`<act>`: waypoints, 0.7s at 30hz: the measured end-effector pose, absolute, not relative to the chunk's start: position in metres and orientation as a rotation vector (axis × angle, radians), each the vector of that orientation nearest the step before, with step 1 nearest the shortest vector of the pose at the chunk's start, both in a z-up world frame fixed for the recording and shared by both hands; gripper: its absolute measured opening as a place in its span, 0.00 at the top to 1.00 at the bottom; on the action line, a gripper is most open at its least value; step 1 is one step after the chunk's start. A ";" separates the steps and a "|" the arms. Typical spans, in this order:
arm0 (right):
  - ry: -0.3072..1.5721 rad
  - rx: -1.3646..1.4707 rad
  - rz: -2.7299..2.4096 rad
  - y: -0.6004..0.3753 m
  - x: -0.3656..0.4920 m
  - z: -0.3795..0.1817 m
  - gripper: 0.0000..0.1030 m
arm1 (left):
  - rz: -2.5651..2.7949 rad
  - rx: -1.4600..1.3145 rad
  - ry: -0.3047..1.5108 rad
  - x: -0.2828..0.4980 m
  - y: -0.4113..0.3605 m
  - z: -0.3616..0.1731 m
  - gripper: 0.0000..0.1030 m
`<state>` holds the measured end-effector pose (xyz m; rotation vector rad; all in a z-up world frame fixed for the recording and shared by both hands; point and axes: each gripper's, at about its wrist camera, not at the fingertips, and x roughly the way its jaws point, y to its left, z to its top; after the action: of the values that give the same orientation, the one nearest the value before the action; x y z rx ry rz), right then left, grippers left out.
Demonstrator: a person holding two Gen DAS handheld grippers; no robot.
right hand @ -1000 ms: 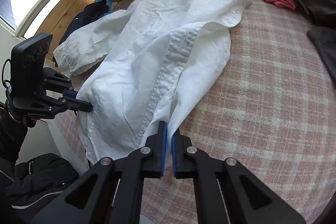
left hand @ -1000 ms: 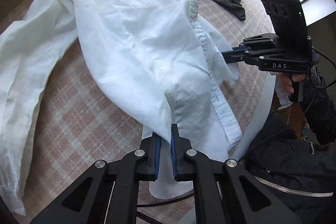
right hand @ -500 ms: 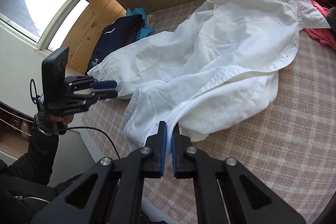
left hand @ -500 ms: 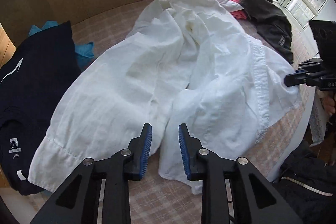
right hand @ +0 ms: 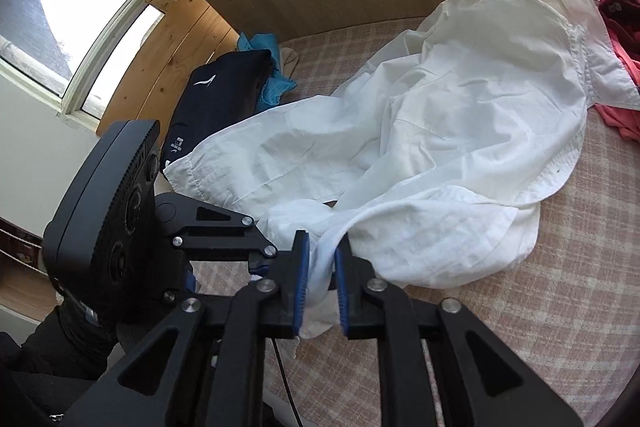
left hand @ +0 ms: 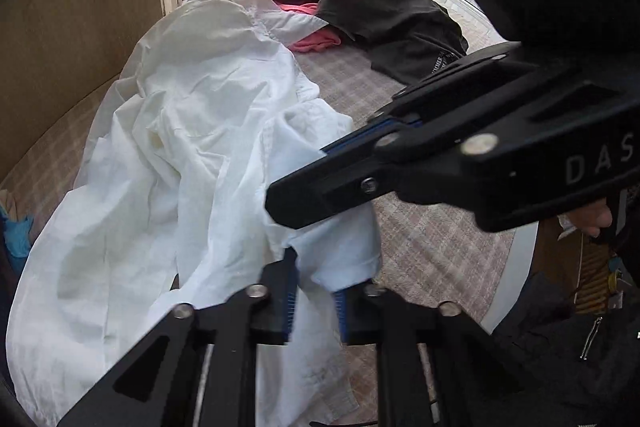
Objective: Fold clothes
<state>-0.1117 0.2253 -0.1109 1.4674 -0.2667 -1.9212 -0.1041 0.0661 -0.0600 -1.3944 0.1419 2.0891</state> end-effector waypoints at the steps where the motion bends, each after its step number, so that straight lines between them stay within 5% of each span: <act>1: -0.313 1.476 -1.940 0.237 -0.113 -0.108 0.61 | 2.094 -1.399 0.113 -0.108 0.058 -0.059 0.97; 6: -0.509 1.417 -2.039 0.308 -0.100 -0.114 0.57 | 2.224 -1.353 0.027 -0.114 0.004 -0.028 0.97; 9: -0.461 1.535 -2.087 0.323 -0.092 -0.150 0.57 | 2.304 -1.316 -0.001 -0.115 -0.025 -0.005 0.97; 21: 0.012 1.431 -2.098 0.210 -0.095 -0.205 0.57 | 2.403 -1.268 0.077 -0.130 -0.045 0.043 0.97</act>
<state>-0.0948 0.2102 -0.2050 1.4308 0.0120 -2.0979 -0.1297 -0.0446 0.0435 -1.2683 0.0771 2.4033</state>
